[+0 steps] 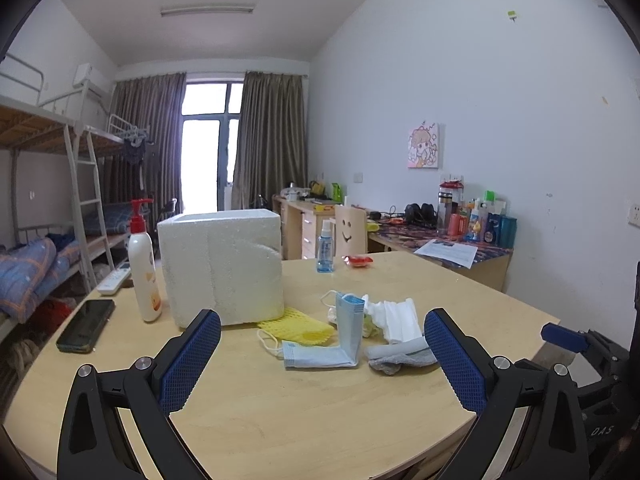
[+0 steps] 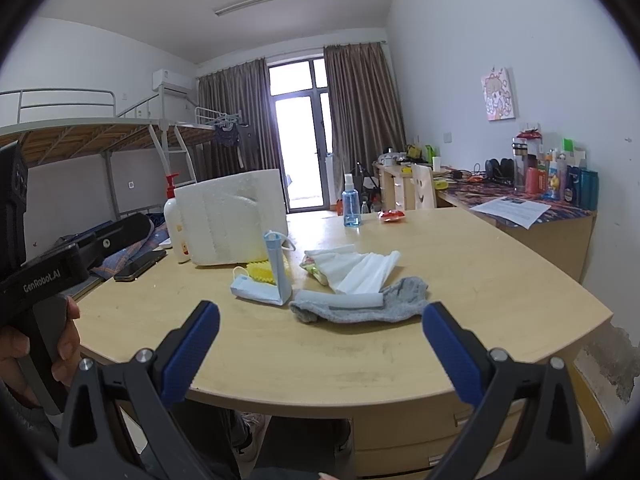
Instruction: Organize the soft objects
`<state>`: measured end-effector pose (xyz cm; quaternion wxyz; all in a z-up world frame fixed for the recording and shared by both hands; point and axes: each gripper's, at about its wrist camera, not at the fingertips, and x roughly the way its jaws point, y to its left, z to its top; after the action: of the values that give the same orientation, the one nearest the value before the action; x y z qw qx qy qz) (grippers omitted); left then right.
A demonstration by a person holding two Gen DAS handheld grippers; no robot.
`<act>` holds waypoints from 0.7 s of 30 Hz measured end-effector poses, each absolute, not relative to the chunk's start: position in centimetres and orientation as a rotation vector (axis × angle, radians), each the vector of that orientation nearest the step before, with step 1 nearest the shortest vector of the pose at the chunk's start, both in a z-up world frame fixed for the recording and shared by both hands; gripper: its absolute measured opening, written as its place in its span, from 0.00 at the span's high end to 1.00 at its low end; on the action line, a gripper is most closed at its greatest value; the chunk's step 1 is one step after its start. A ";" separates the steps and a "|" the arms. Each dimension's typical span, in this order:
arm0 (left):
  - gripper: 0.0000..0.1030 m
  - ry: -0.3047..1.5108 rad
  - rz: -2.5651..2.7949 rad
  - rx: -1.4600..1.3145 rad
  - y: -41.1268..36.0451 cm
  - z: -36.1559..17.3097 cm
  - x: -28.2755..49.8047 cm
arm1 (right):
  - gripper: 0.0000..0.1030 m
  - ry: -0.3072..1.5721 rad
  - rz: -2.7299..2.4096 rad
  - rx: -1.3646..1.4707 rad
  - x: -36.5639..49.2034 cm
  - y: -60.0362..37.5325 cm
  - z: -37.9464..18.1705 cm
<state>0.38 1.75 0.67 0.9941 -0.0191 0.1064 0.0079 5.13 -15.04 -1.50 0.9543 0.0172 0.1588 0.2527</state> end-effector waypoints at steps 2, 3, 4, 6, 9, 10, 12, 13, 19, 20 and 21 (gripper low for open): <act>0.01 0.217 0.005 -0.036 1.7 0.7 0.4 | 0.00 0.326 0.514 0.036 5.2 -15.0 -1.4; 0.01 0.216 0.000 -0.038 1.7 0.7 0.3 | 0.00 0.327 0.512 0.036 5.2 -15.0 -1.4; 0.01 0.213 -0.001 -0.039 1.7 0.7 0.2 | 0.00 0.327 0.512 0.035 5.3 -15.0 -1.4; 0.01 0.208 0.004 -0.038 1.8 0.8 0.1 | 0.00 0.326 0.513 0.036 5.2 -15.0 -1.4; 0.01 0.215 0.008 -0.031 1.7 0.8 0.2 | 0.00 0.328 0.510 0.036 5.2 -15.0 -1.5; 0.01 0.216 0.008 -0.029 1.7 0.8 0.2 | 0.00 0.329 0.510 0.037 5.3 -15.0 -1.4; 0.01 0.214 0.009 -0.032 1.7 0.8 0.2 | 0.00 0.328 0.509 0.037 5.2 -15.0 -1.4; 0.01 0.215 0.007 -0.034 1.7 0.8 0.3 | 0.00 0.328 0.509 0.037 5.2 -15.0 -1.4; 0.01 0.218 0.005 -0.026 1.8 0.8 0.4 | 0.00 0.330 0.509 0.036 5.2 -14.9 -1.5; 0.01 0.218 0.007 -0.026 1.8 0.8 0.4 | 0.00 0.329 0.509 0.035 5.2 -14.9 -1.5; 0.01 0.217 0.007 -0.027 1.9 0.8 0.3 | 0.00 0.329 0.510 0.036 5.3 -14.9 -1.5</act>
<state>0.33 1.87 0.75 0.9940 -0.0134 0.1081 0.0033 5.27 -14.93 -1.49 0.9541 0.0175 0.1620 0.2511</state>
